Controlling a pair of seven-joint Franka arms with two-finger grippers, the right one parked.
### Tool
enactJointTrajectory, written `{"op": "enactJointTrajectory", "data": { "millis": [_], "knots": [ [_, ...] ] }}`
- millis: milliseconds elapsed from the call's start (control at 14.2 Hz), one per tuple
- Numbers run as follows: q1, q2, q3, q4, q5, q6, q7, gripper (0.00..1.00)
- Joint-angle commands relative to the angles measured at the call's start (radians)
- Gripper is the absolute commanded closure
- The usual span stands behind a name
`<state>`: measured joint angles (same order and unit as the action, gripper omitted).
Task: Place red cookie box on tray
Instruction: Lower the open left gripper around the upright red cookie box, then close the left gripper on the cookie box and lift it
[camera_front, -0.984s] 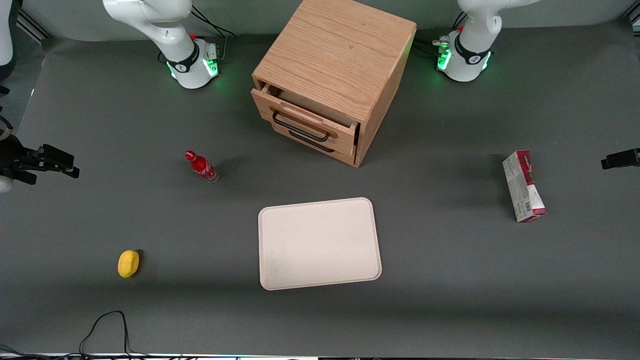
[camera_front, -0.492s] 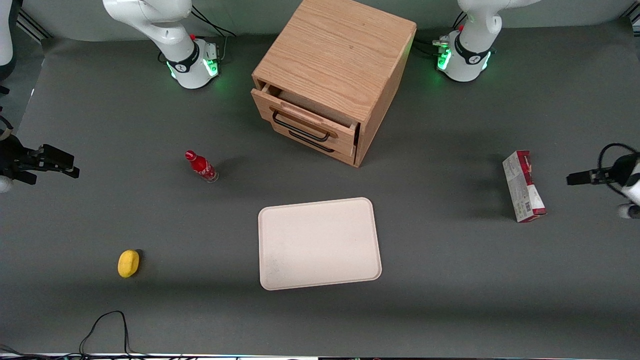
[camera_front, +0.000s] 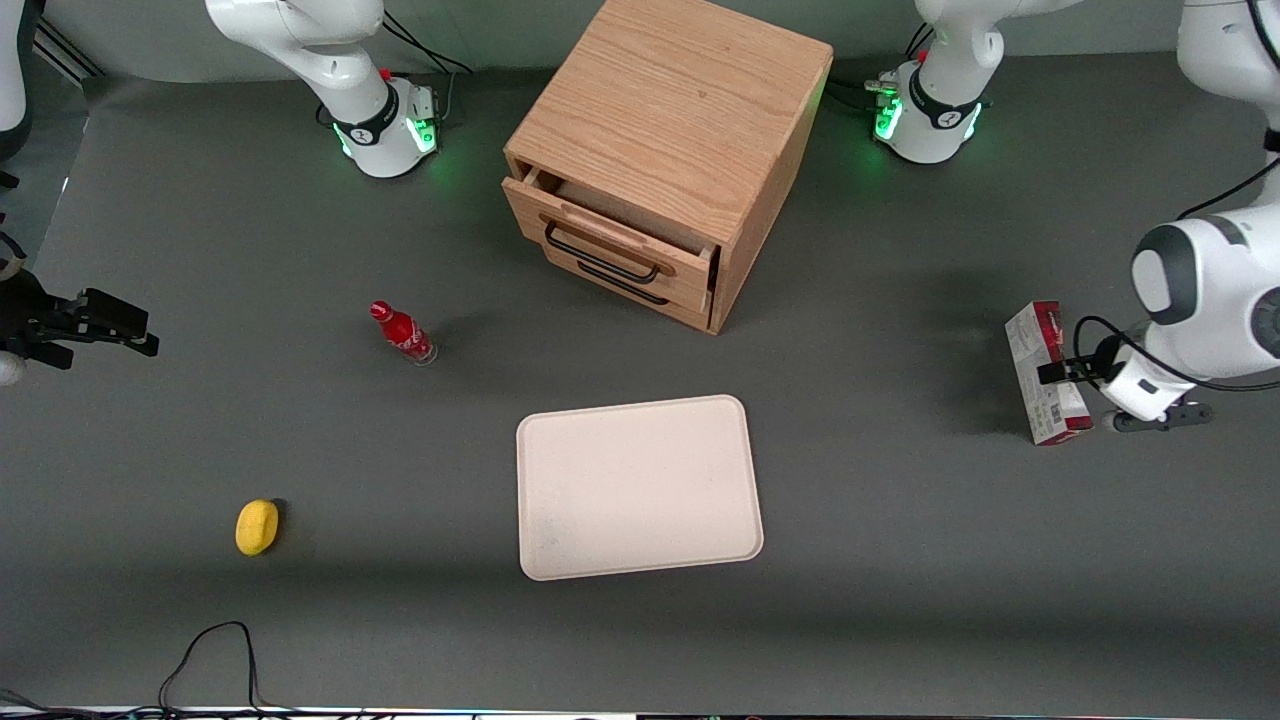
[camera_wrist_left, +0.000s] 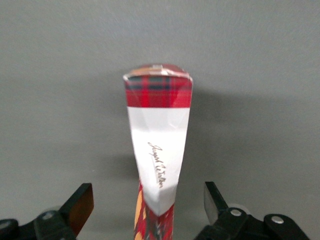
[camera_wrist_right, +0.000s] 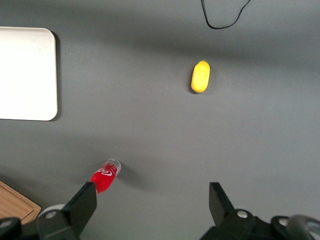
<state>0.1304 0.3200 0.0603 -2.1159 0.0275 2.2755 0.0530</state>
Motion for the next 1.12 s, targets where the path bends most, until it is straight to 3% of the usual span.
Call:
{"op": "enactJointTrajectory", "data": {
  "millis": [0,141,211,281,352,844,1055],
  "knots": [
    [-0.014,-0.01,0.006,-0.045,-0.003,0.047,-0.022,0.02],
    [-0.018,-0.01,0.006,-0.045,-0.003,0.047,-0.022,0.03],
    [-0.017,-0.009,0.006,-0.045,-0.003,0.049,-0.022,0.1],
    [-0.014,-0.007,0.006,-0.045,-0.003,0.049,-0.012,0.59],
    [-0.014,-0.007,0.006,-0.045,-0.003,0.049,-0.009,1.0],
    [-0.018,-0.022,0.004,-0.039,-0.003,0.026,-0.007,1.0],
    [-0.044,-0.103,0.003,0.031,-0.001,-0.142,-0.022,1.0]
  ]
}}
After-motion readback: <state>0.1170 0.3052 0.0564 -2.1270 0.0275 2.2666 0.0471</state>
